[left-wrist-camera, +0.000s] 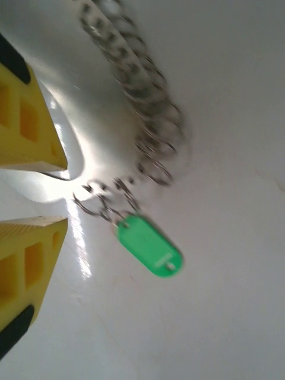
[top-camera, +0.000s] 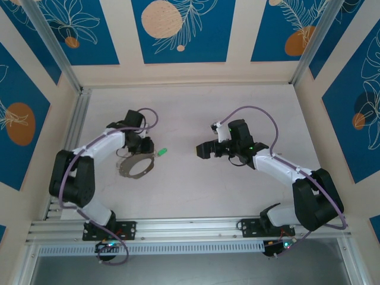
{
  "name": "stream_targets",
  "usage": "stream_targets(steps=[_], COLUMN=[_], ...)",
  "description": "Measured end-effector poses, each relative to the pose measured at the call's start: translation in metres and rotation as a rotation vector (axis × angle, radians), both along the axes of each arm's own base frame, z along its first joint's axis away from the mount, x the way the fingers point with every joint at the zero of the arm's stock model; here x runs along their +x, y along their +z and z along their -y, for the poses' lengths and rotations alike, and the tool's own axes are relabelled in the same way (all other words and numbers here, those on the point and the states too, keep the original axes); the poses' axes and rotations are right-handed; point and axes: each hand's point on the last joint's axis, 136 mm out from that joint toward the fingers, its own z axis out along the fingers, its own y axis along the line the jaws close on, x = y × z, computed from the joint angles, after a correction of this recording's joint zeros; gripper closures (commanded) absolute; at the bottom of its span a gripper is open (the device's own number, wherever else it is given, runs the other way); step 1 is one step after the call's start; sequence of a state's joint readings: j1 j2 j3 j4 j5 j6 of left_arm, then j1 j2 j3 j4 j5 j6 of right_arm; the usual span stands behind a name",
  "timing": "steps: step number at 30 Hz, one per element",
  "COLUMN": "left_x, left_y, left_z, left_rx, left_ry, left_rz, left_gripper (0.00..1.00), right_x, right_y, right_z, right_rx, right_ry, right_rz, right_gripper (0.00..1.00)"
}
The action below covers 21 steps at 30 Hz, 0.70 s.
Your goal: Put the keys on the keyring
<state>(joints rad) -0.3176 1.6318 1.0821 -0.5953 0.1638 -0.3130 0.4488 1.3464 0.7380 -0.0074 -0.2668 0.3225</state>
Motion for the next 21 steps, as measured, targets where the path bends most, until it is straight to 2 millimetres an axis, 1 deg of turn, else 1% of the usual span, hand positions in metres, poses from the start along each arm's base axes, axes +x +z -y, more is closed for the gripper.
stream_targets(steps=[1, 4, 10, 15, 21], left_x=[0.005, 0.017, 0.028, 0.030, 0.025], left_y=[-0.001, -0.006, -0.015, -0.017, -0.021], left_z=[0.005, 0.011, 0.018, 0.020, 0.017], left_rx=[0.000, 0.003, 0.019, 0.037, 0.062], left_ry=[-0.015, -0.040, -0.087, -0.120, -0.146], left_rz=[0.008, 0.017, 0.011, 0.006, -0.014], left_gripper=[0.79, 0.79, 0.77, 0.77, 0.75], right_x=[0.001, 0.003, 0.005, 0.008, 0.014], right_y=[0.000, -0.002, -0.011, -0.013, -0.007], right_z=[0.001, 0.003, 0.005, 0.009, 0.011], right_rx=[0.000, -0.002, -0.011, -0.014, -0.009], right_ry=[-0.002, -0.010, -0.018, -0.030, -0.040], right_rz=[0.000, -0.005, -0.029, -0.035, -0.019], right_gripper=[0.04, 0.05, 0.05, 0.05, 0.05])
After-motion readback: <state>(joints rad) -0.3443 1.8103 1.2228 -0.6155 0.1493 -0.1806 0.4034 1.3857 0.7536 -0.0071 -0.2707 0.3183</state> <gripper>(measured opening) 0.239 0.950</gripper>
